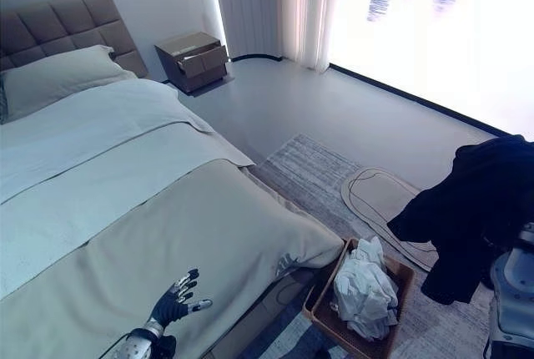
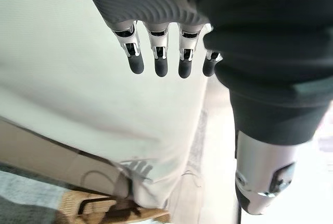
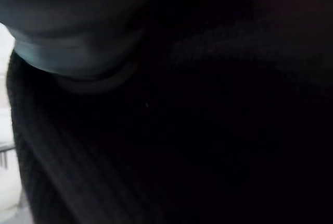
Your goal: Pick up clothes into the bucket
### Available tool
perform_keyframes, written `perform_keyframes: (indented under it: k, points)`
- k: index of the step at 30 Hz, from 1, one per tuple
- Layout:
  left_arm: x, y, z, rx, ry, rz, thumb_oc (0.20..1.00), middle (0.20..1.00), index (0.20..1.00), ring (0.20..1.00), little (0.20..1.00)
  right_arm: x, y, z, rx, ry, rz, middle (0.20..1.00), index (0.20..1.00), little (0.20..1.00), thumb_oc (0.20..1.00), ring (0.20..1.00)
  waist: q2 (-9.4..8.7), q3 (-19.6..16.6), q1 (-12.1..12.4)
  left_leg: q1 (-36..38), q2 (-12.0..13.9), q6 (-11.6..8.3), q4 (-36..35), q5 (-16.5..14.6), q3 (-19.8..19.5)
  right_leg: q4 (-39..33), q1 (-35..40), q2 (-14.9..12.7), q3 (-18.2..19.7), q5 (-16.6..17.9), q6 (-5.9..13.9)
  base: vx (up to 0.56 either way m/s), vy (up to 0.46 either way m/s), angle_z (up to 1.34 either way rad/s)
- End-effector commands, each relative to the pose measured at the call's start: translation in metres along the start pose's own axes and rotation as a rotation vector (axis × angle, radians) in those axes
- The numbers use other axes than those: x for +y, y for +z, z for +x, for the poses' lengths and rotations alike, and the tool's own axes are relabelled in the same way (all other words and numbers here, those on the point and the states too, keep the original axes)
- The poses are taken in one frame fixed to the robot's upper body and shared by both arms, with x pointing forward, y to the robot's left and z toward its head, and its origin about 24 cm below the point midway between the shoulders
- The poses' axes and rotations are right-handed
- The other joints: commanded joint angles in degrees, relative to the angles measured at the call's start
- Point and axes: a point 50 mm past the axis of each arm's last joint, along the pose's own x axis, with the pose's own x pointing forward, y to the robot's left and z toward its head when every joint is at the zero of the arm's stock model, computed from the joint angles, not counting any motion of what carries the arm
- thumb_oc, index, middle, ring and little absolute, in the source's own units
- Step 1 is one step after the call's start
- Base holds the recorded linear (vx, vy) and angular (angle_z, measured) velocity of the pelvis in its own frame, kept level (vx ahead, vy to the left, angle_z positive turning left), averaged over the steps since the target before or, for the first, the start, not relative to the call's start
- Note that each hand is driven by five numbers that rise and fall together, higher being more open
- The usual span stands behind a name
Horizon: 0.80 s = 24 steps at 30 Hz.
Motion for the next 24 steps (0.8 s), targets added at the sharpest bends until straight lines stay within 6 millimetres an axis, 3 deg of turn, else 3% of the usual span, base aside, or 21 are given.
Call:
perform_keyframes:
  k: [1,4,6,7,14,15,20,24]
  points:
    - [0.028,0.029,0.002,-0.155,0.070,-0.014,1.000,1.000,1.000,1.000,1.000,0.002,0.015,0.011,-0.093,-0.034,0.066,0.200,0.200,0.200,0.200,0.200,-2.79,-1.13,0.04,-3.84,1.04,0.59,4.29,-1.04,0.27,4.40,-4.46,-1.95,1.84,2.74,1.47,0.00,0.000,0.00]
    - [0.036,0.044,-0.001,-0.237,0.094,-0.029,1.000,1.000,1.000,1.000,1.000,0.003,-0.028,-0.010,0.103,-0.028,-0.086,0.200,0.200,0.200,0.200,0.200,-2.41,0.44,0.32,-4.92,0.75,0.66,5.13,-0.96,-0.30,5.15,-5.35,-2.15,1.97,2.70,1.46,-0.04,-0.012,0.01]
    - [0.039,0.046,-0.003,-0.247,0.102,-0.030,1.000,1.000,1.000,1.000,1.000,0.003,-0.038,-0.013,0.150,-0.042,-0.087,0.200,0.200,0.200,0.200,0.200,-2.20,1.18,0.31,-5.64,0.57,0.73,5.71,-1.03,-0.46,5.75,-5.96,-2.37,1.96,2.61,1.46,-0.07,0.012,0.01]
    - [0.042,0.047,-0.004,-0.253,0.114,-0.031,1.000,1.000,1.000,1.000,1.000,0.006,-0.054,-0.018,0.234,-0.066,-0.092,0.200,0.200,0.200,0.200,0.200,-1.50,2.78,0.62,-6.66,0.04,1.00,6.51,-1.10,-0.79,6.88,-7.11,-2.87,2.12,2.45,1.48,-0.06,0.020,0.03]
    - [0.048,0.056,-0.002,-0.295,0.137,-0.023,1.000,1.000,1.000,1.000,1.000,0.020,-0.056,0.002,0.241,-0.123,-0.029,0.200,0.200,0.200,0.200,0.200,1.18,9.57,0.49,-12.18,-1.77,2.02,9.32,-1.05,-0.63,13.45,-15.14,-5.16,3.74,1.81,1.58,-0.15,0.083,-0.03]
    - [0.047,0.064,-0.001,-0.330,0.126,-0.022,1.000,1.000,1.000,1.000,1.000,0.020,-0.058,0.009,0.258,-0.158,-0.037,0.200,0.200,0.200,0.200,0.200,1.84,12.09,0.54,-14.37,-2.10,2.16,11.13,-1.19,-0.41,14.72,-17.49,-5.80,4.25,1.94,1.53,-0.12,0.046,-0.02]
    - [0.046,0.069,-0.001,-0.354,0.128,-0.023,1.000,1.000,1.000,1.000,1.000,0.030,-0.058,0.019,0.274,-0.187,0.005,0.200,0.200,0.200,0.200,0.200,2.20,15.63,0.59,-18.82,-2.36,2.63,14.98,-2.21,0.86,17.82,-22.79,-6.41,5.98,1.85,1.56,-0.11,0.054,-0.08]
    - [0.042,0.089,-0.002,-0.433,0.087,-0.019,1.000,1.000,1.000,1.000,1.000,0.045,-0.050,0.039,0.254,-0.127,0.008,0.200,0.200,0.200,0.200,0.200,2.15,19.28,1.27,-25.64,-2.72,2.97,21.15,-3.64,1.63,22.56,-29.25,-7.31,7.06,1.41,1.45,-0.10,0.028,-0.19]
